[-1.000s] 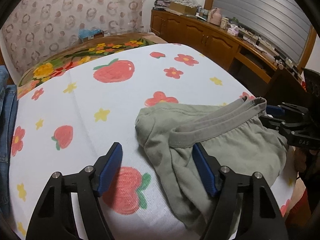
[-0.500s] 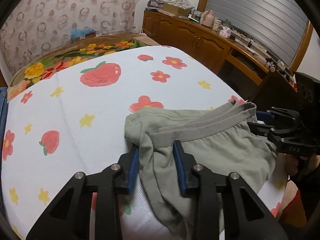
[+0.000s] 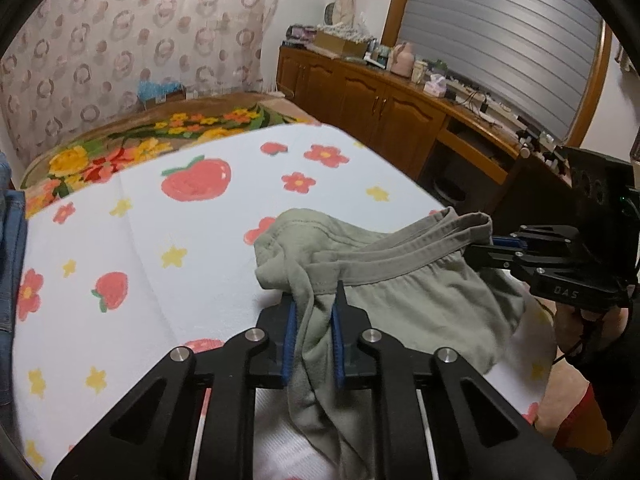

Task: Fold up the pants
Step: 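Lift the folded pants with both grippers and carry them toward the jeans stack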

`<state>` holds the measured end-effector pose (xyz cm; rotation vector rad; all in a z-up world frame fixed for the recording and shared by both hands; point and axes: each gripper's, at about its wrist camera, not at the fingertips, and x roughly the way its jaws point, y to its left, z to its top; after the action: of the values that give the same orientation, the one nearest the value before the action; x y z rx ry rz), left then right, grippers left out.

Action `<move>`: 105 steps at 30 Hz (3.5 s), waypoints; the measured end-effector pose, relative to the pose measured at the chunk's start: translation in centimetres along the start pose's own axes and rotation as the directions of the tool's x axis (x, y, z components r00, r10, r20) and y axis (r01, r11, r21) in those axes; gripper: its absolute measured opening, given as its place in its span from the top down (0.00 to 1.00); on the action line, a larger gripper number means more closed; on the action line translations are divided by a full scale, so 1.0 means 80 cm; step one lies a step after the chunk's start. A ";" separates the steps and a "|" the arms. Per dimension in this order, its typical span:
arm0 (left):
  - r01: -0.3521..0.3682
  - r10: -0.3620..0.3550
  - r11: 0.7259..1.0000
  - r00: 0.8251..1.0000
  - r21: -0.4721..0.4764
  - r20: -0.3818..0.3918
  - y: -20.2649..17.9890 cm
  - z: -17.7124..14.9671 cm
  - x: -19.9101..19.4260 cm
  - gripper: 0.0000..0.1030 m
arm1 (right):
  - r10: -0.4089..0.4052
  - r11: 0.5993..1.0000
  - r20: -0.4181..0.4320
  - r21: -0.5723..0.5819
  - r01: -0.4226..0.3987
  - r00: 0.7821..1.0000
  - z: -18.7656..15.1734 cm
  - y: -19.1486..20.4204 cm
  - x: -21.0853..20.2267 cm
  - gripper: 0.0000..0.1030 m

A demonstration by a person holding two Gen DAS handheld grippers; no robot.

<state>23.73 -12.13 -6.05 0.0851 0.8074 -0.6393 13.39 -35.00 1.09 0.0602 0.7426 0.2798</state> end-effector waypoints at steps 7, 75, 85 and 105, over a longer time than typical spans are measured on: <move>-0.021 0.019 0.999 0.998 0.029 0.063 -0.016 0.001 -0.045 0.85 | 0.007 1.000 0.066 -0.028 -0.005 0.998 -0.004 0.022 -0.035 0.88; -0.370 0.421 0.904 0.859 -0.215 0.293 0.200 -0.017 -0.253 0.85 | 0.269 0.889 0.124 -0.414 -0.197 0.955 0.255 0.149 0.167 0.88; -0.418 0.487 0.867 0.826 -0.273 0.283 0.241 -0.021 -0.265 0.85 | 0.284 0.868 0.129 -0.456 -0.198 0.950 0.282 0.189 0.219 0.88; -0.447 0.554 0.802 0.805 -0.396 0.214 0.315 -0.056 -0.255 0.85 | 0.309 0.807 0.109 -0.556 -0.200 0.945 0.327 0.287 0.336 0.88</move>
<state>24.52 19.82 0.86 -0.1053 0.5263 0.0079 44.61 -4.44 6.20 -0.3496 0.4347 0.7281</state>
